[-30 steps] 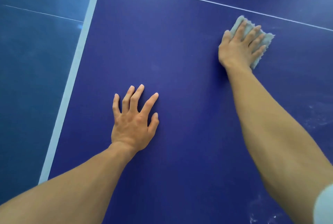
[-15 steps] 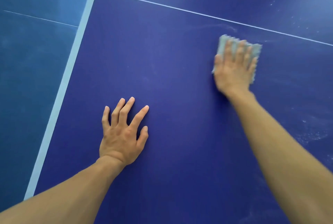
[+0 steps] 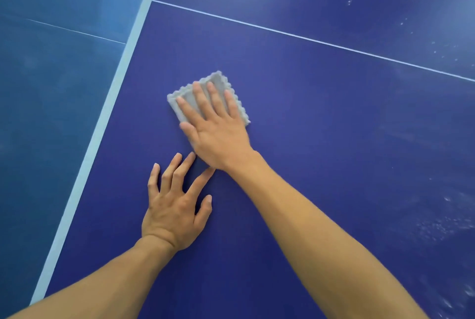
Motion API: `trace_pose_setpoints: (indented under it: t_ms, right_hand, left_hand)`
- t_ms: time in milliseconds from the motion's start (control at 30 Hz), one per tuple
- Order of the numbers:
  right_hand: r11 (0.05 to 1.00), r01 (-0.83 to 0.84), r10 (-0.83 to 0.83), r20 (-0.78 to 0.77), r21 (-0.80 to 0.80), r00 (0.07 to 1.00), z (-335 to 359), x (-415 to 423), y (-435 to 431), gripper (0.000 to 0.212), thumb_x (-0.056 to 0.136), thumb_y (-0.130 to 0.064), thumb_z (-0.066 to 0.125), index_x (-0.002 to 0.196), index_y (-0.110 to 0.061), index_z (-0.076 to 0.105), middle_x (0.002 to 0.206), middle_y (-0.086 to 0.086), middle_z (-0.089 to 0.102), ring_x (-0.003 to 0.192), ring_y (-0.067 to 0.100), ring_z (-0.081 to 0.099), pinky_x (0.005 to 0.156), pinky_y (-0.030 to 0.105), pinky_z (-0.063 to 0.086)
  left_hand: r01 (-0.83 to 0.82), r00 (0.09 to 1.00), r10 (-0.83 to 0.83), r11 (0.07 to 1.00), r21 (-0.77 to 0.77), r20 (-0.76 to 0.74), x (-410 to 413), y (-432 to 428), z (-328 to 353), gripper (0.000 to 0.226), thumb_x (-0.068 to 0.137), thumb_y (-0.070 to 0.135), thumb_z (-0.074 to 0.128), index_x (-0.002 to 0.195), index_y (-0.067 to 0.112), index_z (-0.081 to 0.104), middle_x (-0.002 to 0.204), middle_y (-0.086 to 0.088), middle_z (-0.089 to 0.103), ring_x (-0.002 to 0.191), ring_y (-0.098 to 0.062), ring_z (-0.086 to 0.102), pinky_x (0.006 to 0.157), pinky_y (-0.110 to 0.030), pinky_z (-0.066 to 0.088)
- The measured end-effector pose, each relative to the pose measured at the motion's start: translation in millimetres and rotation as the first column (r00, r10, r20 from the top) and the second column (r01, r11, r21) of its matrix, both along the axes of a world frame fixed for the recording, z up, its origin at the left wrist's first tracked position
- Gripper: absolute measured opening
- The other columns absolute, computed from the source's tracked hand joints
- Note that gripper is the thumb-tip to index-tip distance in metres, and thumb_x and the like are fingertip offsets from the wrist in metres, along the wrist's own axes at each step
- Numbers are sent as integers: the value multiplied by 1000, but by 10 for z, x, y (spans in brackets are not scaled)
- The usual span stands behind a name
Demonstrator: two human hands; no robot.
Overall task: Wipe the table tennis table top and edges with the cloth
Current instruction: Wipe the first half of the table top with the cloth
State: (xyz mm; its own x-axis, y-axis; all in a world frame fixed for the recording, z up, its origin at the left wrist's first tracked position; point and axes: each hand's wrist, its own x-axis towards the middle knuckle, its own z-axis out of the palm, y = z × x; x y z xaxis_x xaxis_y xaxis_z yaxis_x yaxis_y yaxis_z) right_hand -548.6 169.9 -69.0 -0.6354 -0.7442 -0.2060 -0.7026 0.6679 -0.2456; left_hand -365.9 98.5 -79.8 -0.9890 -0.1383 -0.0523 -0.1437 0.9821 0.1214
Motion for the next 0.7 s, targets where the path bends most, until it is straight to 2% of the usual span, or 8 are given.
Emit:
trace_pose_setpoints:
  t_ms: [100,200,333,433,500,567,600,700]
  right_hand:
    - [979,192,-187,-74,70,980,-39,-250,574,59,111,-44,12,167,-31,-3,175,9,-11,160,34,-15,126,56,-11]
    - [850,522,-520,-38,70,853,-16,-616,1118,59,111,-47,12,166,-34,-4,175,3,-13,161,28,-15,127,56,-8]
    - [733,677,-677,-22,69,735,-1,-581,798,63,111,-46,16,167,-28,-4,174,11,-14,160,36,-16,126,62,-11]
    - [836,548,-548,1,38,837,23,-243,83,65,111,-46,22,167,-25,-3,173,15,-14,159,39,-15,125,62,-13]
    - [970,245,-245,37,-2,969,66,158,-388,63,111,-47,19,168,-28,0,174,11,-13,159,36,-17,125,59,-16]
    - [999,-36,35,98,11,995,113,427,-571,59,110,-48,12,167,-35,4,175,5,-11,160,30,-19,125,55,-18]
    - [996,-85,82,100,25,992,108,407,-522,59,109,-47,9,167,-36,4,175,4,-10,160,30,-19,125,56,-16]
    - [983,160,-158,-28,85,987,33,-19,9,59,111,-42,14,168,-32,0,175,9,-12,159,37,-15,125,63,-9]
  left_hand:
    - [-7,1000,7,1000,25,-6,2,6,-2,58,96,46,43,152,32,45,164,-10,33,152,-34,30,122,-67,18]
    - [0,1000,0,1000,16,16,-13,11,11,57,97,48,43,152,34,44,164,-9,32,153,-33,29,122,-66,18]
    - [0,1000,-1,1000,14,19,1,-15,9,56,97,47,44,152,34,44,164,-8,32,153,-32,28,122,-66,18]
    - [0,1000,0,1000,18,-2,-2,-3,11,54,96,46,46,149,33,47,162,-10,36,152,-33,31,122,-65,18]
    - [-13,1000,13,1000,-1,15,-20,-9,15,53,96,47,44,145,28,45,156,-14,42,148,-35,32,124,-63,17]
    - [-2,999,4,999,-46,37,-16,-4,20,57,95,49,41,146,24,40,151,-17,41,143,-41,32,124,-61,16]
    - [1,1000,0,999,-35,29,-16,0,25,57,95,49,42,146,24,41,151,-16,41,143,-42,35,124,-61,16]
    - [-13,1000,13,999,50,-1,-27,6,41,53,96,45,47,147,32,49,159,-10,40,150,-35,35,123,-65,18]
